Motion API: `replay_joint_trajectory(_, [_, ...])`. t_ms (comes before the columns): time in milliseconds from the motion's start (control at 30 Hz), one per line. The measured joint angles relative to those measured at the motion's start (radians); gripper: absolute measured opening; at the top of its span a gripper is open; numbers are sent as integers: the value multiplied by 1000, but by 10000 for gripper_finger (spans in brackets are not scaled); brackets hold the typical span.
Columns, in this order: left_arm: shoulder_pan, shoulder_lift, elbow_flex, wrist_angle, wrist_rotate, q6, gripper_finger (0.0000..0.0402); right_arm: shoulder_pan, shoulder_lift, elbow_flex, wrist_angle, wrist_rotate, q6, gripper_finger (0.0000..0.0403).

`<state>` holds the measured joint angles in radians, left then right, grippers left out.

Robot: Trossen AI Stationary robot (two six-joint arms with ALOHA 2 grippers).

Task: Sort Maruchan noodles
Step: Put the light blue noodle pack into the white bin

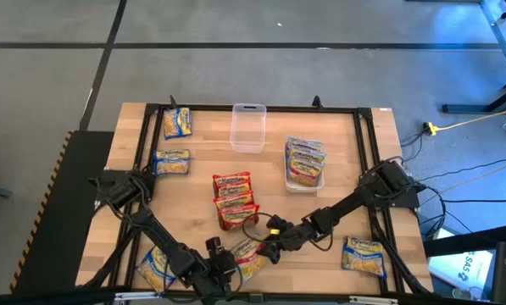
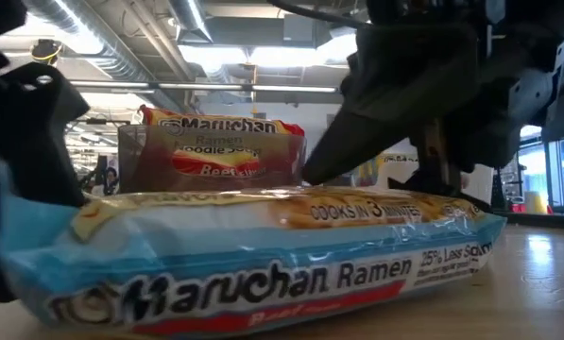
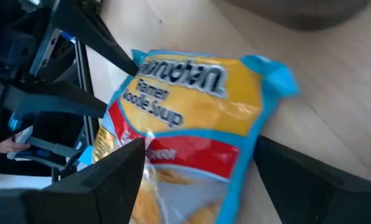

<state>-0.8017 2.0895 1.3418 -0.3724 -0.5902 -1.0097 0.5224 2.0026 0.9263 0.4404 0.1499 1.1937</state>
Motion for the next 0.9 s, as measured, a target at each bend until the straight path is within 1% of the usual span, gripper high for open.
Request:
replay_joint_trajectory(200, [19,0,0,45,8,73,208,0,38,58,-12,-5,-50,303])
replay_joint_trajectory(500, [29,0,0,53,11,78,208,1,46,88,-11,-9,-153,303])
replay_joint_trajectory(700, [37,0,0,57,-23,78,208,1,48,90,130,-66,-267,303])
replay_joint_trajectory(900, [41,-18,10,61,-16,80,208,6,46,91,245,-100,-363,303])
